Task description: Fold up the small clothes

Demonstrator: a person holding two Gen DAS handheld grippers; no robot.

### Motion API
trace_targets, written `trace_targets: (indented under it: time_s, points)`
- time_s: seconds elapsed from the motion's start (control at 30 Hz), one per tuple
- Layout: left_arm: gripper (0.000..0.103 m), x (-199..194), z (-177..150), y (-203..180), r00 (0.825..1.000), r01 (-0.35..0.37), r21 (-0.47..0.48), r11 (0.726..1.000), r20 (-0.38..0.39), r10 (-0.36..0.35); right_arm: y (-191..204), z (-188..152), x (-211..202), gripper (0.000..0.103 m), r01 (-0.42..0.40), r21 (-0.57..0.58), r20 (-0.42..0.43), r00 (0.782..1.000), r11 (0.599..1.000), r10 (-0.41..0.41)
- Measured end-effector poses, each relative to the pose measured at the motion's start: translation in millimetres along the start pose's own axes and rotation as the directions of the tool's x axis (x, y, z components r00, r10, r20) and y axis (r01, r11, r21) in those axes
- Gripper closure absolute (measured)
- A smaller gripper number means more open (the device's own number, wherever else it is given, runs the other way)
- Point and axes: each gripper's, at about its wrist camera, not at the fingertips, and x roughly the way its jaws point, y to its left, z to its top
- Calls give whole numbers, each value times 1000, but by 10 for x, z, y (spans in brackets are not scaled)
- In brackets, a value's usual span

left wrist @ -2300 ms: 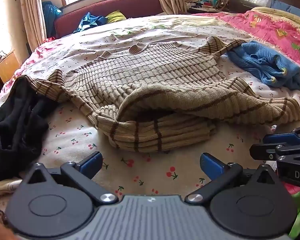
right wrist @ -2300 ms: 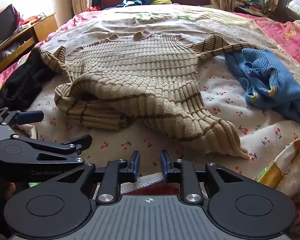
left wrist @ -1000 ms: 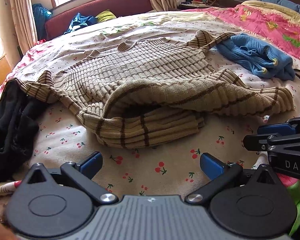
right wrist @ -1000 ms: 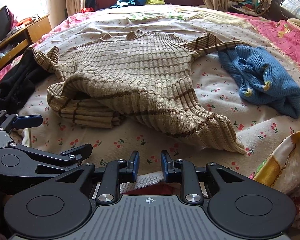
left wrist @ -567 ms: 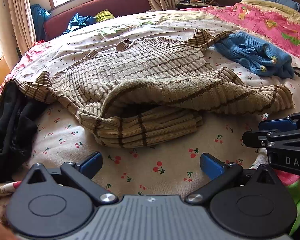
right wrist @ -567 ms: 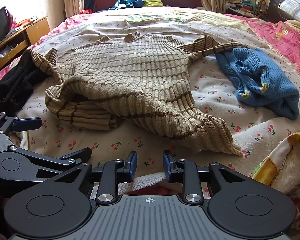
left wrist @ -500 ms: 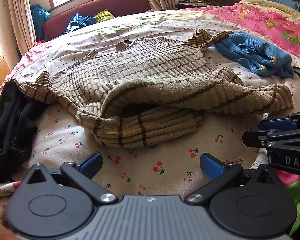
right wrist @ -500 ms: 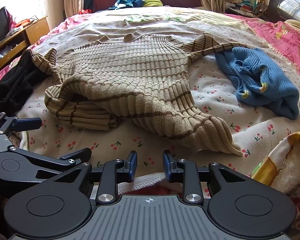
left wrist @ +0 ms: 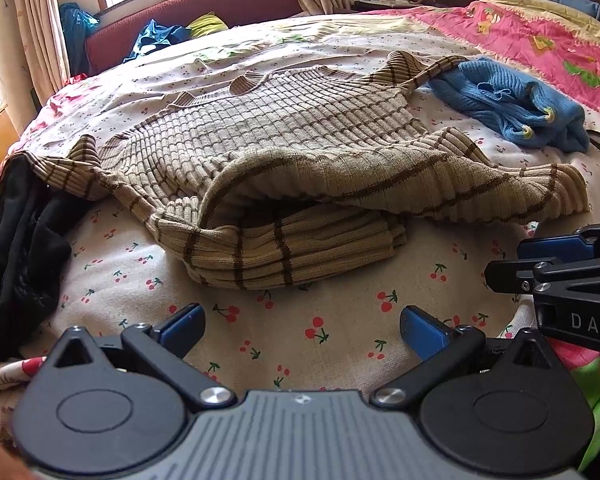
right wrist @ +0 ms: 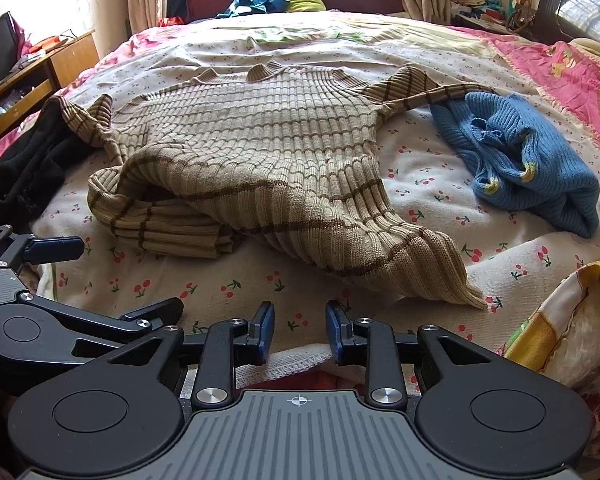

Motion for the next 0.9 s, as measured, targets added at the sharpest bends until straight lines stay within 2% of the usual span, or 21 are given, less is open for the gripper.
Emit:
trace_targets:
  time_s: [0.5,0.7,0.9]
  points:
    - [0,1,21,78,1000,4,-26,1000,3,-4,36,46,9,75,-1,-20,0,1000,1000,1]
    - [0,-15,63,245,1000,0,-73,997,14,1,59,201,51,75,-56,-40,30,998,998,57]
    - [0,34,88,364,1000,-22,-46,999,-1,22,195,329,211,74,-175,-128,25,983,976,180]
